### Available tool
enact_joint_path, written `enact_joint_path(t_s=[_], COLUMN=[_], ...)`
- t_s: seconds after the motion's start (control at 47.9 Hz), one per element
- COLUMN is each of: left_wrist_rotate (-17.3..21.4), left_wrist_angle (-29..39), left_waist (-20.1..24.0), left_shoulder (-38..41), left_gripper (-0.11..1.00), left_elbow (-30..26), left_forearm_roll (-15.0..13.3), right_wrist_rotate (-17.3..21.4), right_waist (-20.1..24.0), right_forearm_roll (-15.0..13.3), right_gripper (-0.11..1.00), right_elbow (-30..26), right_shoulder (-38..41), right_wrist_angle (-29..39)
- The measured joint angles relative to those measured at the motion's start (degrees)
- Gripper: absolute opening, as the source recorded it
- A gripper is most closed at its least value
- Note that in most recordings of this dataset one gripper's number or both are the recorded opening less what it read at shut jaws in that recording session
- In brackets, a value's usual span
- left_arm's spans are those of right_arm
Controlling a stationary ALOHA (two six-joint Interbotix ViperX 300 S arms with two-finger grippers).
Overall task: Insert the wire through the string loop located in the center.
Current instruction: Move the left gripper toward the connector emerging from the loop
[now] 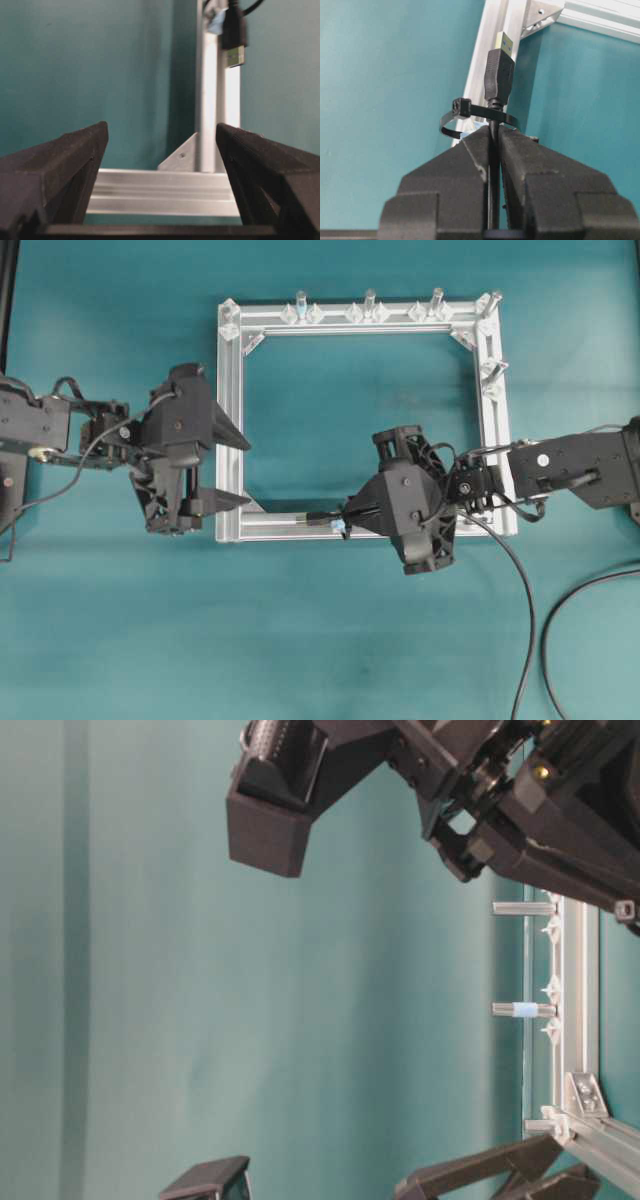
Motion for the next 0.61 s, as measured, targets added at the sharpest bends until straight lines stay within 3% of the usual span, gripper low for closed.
enact_joint_path(t_s=[0.605], left_wrist_rotate=[-0.1], left_wrist_angle=[0.8], left_waist=[-3.7], left_shoulder=[9.0], left_gripper=[0.86], left_elbow=[-9.6], left_forearm_roll=[0.0], right_wrist_rotate=[0.0], right_waist=[0.0], right_forearm_roll=[-0.1], right_gripper=[0.07], right_elbow=[0.0], right_shoulder=[0.1], right_wrist_angle=[0.0])
